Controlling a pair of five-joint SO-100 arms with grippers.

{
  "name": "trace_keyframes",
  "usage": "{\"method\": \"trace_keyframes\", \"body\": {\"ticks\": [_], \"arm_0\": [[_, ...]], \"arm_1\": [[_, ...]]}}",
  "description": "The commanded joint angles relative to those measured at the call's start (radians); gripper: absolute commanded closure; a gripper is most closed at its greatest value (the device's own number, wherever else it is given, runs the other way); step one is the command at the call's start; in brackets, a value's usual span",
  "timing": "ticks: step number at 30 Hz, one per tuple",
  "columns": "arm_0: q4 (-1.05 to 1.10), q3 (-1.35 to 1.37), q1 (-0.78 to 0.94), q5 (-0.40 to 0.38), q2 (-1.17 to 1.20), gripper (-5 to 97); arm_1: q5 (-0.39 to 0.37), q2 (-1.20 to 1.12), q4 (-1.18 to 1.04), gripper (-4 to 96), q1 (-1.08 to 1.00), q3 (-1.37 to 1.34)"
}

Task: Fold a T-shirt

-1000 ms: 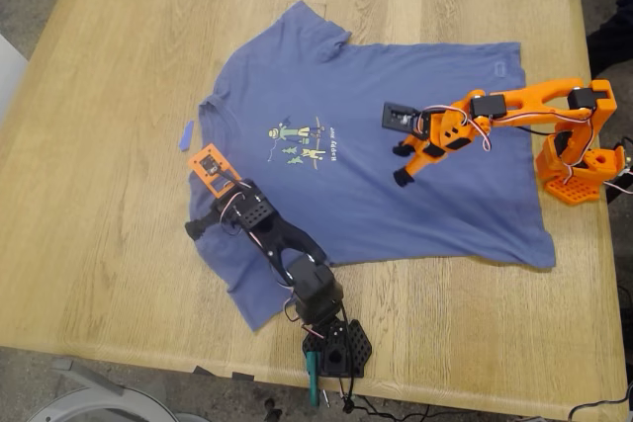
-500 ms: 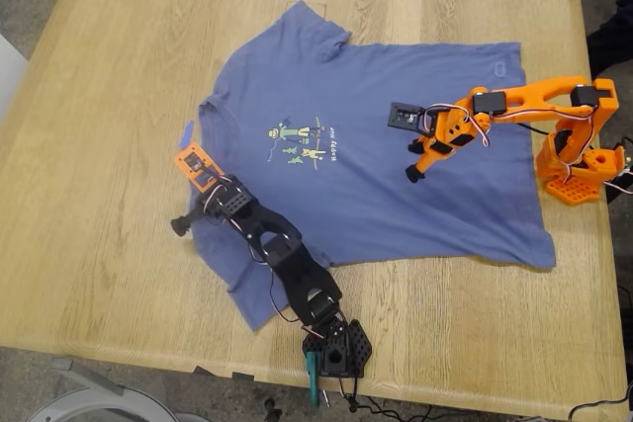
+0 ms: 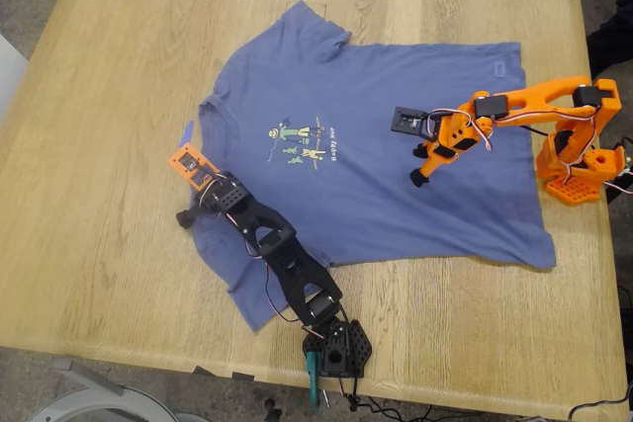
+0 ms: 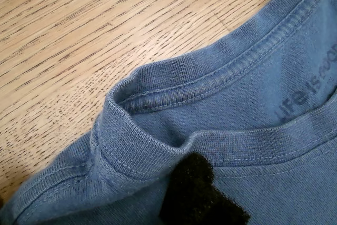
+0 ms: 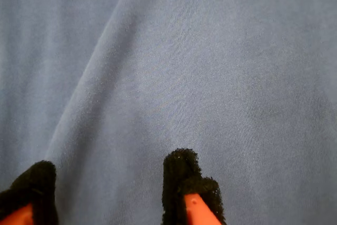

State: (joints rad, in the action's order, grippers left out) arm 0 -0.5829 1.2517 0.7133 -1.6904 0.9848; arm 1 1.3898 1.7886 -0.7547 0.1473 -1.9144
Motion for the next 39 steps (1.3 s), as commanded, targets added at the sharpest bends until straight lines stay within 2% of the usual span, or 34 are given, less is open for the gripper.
{"method": "trace_keyframes", "body": {"ticks": [1, 8, 12, 18, 24, 30, 39], "arm_0": [[-0.011, -0.049, -0.018, -0.008, 0.008, 43], [-0.011, 0.009, -0.049, -0.017, -0.009, 49], [-0.003, 0.015, -0.074, -0.028, -0.029, 53], [0.029, 0.015, -0.106, -0.078, -0.064, 64], [0.031, 0.020, -0.133, -0.098, -0.091, 68], [0.064, 0.021, -0.166, -0.124, -0.120, 71], [0.071, 0.026, -0.201, -0.187, -0.129, 86]], "arm_1": [[-0.023, 0.071, 0.026, 59.3, 0.018, -0.021], [-0.098, 0.094, 0.089, 59.6, 0.055, -0.094], [-0.109, 0.094, 0.110, 59.6, 0.055, -0.121], [-0.126, 0.080, 0.190, 59.4, 0.048, -0.153], [-0.138, 0.026, 0.265, 59.4, 0.040, -0.127], [-0.186, -0.038, 0.311, 59.4, 0.084, -0.103], [-0.193, -0.130, 0.354, 59.4, 0.101, -0.055]]}}
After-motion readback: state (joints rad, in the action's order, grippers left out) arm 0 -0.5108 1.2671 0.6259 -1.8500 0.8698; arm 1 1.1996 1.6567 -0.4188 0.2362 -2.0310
